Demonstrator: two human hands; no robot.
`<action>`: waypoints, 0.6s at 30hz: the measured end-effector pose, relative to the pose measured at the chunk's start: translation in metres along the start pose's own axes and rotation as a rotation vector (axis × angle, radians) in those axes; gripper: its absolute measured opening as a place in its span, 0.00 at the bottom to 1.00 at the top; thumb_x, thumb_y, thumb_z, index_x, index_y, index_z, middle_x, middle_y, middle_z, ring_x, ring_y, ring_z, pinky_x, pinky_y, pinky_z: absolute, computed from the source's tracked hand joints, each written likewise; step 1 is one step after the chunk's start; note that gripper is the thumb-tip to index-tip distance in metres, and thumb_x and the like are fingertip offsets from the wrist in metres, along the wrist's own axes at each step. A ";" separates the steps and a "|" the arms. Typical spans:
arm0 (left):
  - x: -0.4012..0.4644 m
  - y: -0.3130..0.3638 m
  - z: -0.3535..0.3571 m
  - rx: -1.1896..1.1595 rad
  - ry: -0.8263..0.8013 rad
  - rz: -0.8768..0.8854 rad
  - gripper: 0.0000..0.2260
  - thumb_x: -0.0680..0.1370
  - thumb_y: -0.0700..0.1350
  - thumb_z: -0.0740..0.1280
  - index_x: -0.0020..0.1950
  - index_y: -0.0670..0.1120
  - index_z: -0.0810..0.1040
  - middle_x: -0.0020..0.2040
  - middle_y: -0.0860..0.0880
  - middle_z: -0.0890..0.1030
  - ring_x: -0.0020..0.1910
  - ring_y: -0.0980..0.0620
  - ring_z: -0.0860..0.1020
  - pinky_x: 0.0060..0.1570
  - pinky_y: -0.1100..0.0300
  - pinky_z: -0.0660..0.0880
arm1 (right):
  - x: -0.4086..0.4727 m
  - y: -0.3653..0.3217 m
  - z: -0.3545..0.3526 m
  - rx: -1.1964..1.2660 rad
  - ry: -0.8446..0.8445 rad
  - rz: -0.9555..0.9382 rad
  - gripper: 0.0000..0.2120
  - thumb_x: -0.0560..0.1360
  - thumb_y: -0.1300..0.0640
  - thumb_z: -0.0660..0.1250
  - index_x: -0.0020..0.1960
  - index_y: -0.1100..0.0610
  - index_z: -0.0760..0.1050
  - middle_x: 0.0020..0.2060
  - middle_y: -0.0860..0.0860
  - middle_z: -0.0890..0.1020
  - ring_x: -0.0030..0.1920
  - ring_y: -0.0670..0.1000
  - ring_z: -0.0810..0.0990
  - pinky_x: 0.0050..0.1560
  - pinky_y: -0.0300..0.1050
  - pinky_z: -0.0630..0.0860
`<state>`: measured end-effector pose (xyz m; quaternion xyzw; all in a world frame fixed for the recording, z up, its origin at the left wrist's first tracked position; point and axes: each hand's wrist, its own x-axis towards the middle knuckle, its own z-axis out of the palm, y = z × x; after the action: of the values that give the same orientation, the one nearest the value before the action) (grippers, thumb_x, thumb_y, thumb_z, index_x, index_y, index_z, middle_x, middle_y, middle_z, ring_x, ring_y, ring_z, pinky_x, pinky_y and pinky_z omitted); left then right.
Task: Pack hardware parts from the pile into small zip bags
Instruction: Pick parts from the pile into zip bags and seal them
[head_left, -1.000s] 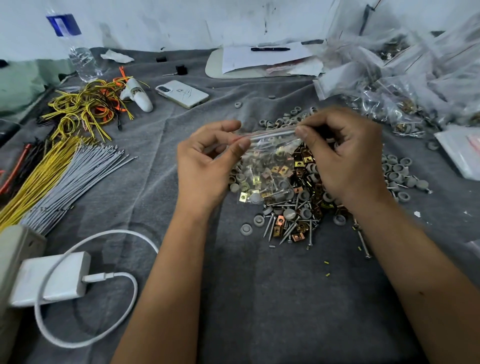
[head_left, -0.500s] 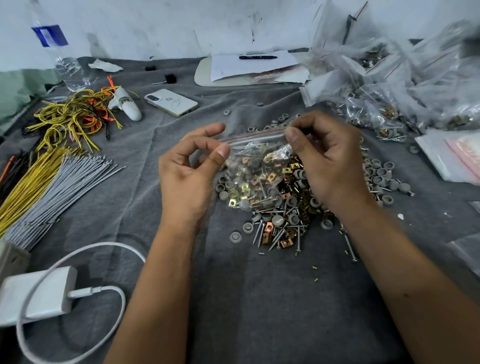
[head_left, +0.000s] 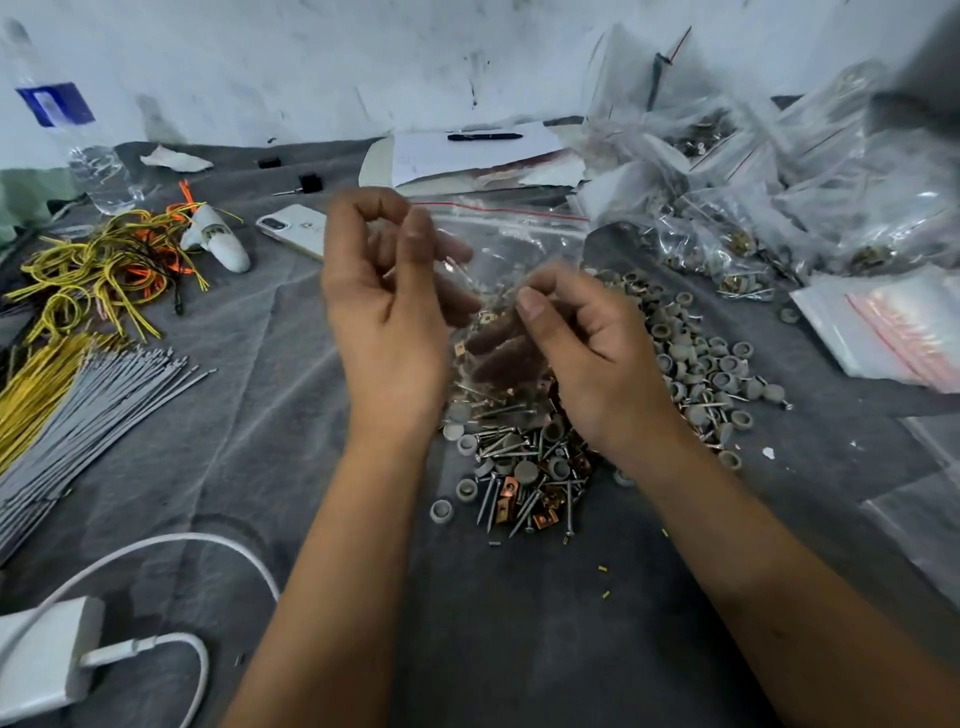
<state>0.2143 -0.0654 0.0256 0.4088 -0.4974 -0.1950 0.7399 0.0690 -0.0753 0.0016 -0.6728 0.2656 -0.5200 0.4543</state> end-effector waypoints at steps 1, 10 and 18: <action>0.002 -0.001 0.007 0.012 0.003 -0.053 0.04 0.88 0.44 0.60 0.53 0.46 0.69 0.37 0.49 0.81 0.25 0.52 0.77 0.26 0.60 0.72 | 0.002 -0.001 -0.001 -0.036 0.080 -0.002 0.08 0.85 0.59 0.61 0.49 0.55 0.77 0.39 0.52 0.84 0.35 0.55 0.84 0.33 0.55 0.83; 0.050 -0.042 0.048 0.110 -0.223 -0.496 0.12 0.85 0.44 0.65 0.43 0.44 0.79 0.32 0.52 0.82 0.31 0.54 0.81 0.34 0.58 0.81 | 0.113 -0.009 -0.047 -0.031 0.370 0.309 0.09 0.85 0.56 0.61 0.48 0.56 0.76 0.41 0.54 0.87 0.37 0.58 0.87 0.23 0.41 0.74; 0.154 -0.151 0.111 0.580 -0.208 -0.519 0.12 0.84 0.45 0.66 0.48 0.39 0.80 0.47 0.35 0.85 0.48 0.37 0.85 0.51 0.50 0.82 | 0.234 0.073 -0.099 -0.150 0.332 0.609 0.04 0.83 0.61 0.65 0.53 0.62 0.76 0.34 0.58 0.86 0.30 0.56 0.85 0.27 0.47 0.80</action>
<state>0.1992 -0.3070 0.0127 0.6906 -0.4843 -0.2675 0.4657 0.0582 -0.3351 0.0490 -0.5007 0.5616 -0.4421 0.4884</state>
